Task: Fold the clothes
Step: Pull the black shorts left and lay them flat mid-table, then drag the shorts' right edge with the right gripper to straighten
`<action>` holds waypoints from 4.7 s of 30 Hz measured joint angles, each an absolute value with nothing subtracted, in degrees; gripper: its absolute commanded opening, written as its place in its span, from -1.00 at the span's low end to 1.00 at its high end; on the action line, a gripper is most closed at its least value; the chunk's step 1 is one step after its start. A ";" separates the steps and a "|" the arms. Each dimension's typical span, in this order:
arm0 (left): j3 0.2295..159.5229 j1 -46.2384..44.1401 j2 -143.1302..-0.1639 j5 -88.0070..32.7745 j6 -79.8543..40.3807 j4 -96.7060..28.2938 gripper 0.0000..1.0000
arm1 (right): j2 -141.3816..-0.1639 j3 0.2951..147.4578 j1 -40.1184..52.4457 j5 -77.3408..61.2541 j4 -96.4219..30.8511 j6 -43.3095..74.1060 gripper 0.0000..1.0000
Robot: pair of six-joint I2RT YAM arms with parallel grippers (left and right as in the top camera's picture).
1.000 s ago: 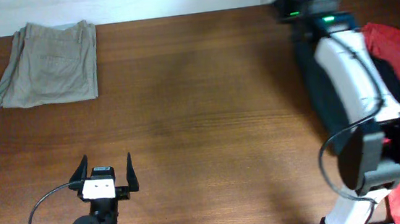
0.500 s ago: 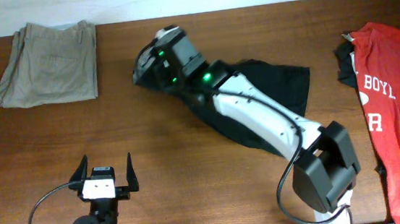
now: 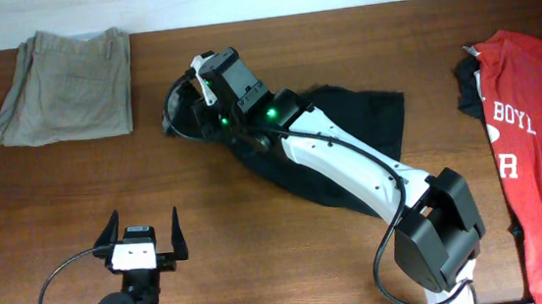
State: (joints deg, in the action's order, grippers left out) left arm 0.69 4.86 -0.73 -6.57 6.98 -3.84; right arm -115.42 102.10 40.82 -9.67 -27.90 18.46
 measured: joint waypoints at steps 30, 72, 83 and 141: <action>0.69 4.86 -0.73 -6.57 6.98 -3.84 0.98 | -109.36 98.94 0.45 -0.80 -76.51 18.94 0.64; 0.69 4.86 -0.73 -6.57 6.98 -3.84 0.98 | -109.38 71.11 -0.99 -7.46 -46.22 14.57 0.58; 0.69 4.86 -0.73 -6.57 6.98 -3.84 0.98 | -111.04 71.11 -0.99 -8.08 -45.76 14.59 0.58; 0.69 4.86 -0.73 -6.57 6.98 -3.84 0.98 | -111.81 79.64 -7.46 -4.54 -43.68 13.56 -0.52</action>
